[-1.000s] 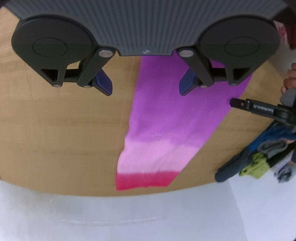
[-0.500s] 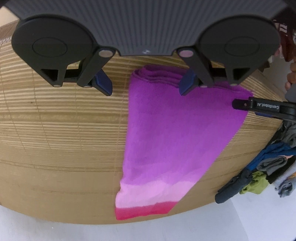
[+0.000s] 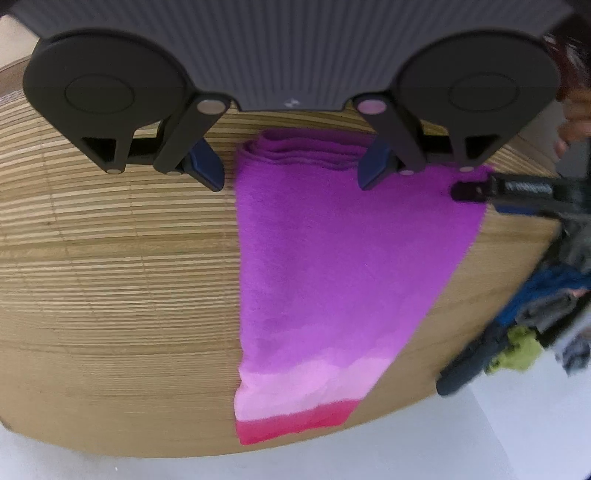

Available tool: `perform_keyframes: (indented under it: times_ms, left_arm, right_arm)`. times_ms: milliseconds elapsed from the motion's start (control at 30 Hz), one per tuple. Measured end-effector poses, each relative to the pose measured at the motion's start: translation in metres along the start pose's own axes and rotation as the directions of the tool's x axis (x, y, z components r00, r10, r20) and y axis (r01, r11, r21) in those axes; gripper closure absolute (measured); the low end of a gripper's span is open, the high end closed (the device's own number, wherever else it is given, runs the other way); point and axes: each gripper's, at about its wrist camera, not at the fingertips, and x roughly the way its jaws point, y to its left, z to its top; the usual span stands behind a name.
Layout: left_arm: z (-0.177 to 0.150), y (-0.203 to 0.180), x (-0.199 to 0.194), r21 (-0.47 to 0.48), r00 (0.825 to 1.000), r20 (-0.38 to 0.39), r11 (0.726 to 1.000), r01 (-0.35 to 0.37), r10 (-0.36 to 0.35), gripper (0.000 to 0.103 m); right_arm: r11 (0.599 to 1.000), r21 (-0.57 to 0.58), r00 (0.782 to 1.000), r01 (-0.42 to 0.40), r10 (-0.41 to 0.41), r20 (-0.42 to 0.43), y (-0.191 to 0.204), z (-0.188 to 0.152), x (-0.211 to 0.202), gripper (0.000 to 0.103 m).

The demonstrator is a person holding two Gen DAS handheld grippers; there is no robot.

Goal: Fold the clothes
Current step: 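Move both open grippers back along the strip to its purple end, then grasp the purple end of the strip with both grippers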

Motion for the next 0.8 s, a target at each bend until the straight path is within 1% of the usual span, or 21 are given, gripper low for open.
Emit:
perform_keyframes:
  times_ms: [67,133,233,467,600,700,767,800]
  left_arm:
    - [-0.004,0.001,-0.002,0.001,0.999,0.013,1.0,0.03,-0.03,0.018]
    - [-0.006,0.002,-0.004,0.001,0.999,0.021,0.999,0.048,-0.048,0.018]
    - [-0.01,0.002,-0.006,0.007,0.997,0.032,0.998,0.07,-0.07,0.018]
    - [-0.014,0.003,-0.009,0.013,0.993,0.04,0.994,0.11,-0.111,0.018]
    - [-0.019,0.009,-0.016,0.016,0.99,0.071,0.992,0.122,-0.123,0.018]
    - [-0.02,0.01,-0.013,0.021,0.992,0.057,0.993,0.113,-0.114,0.018]
    - [-0.02,0.007,-0.008,0.025,0.995,0.037,0.995,0.096,-0.097,0.018]
    - [-0.021,0.006,-0.006,0.031,0.995,0.03,0.995,0.09,-0.091,0.018]
  right_arm:
    - [1.0,0.02,1.0,-0.016,0.016,0.013,-0.001,0.001,-0.002,0.022]
    - [0.999,0.043,1.0,-0.023,0.022,0.009,-0.003,0.001,0.0,0.022]
    - [0.997,0.069,1.0,-0.022,0.023,-0.007,-0.005,0.0,0.004,0.022]
    - [0.995,0.09,0.999,-0.036,0.034,0.024,-0.008,-0.004,0.005,0.021]
    - [0.99,0.138,0.998,-0.011,0.002,0.064,-0.017,-0.004,-0.002,0.022]
    - [0.993,0.117,0.999,0.004,-0.01,0.051,-0.02,-0.002,-0.001,0.021]
    - [0.998,0.063,0.999,0.009,-0.011,0.037,-0.015,-0.003,0.002,0.022]
    - [0.999,0.032,0.999,0.016,-0.018,0.036,-0.011,-0.005,0.003,0.02]
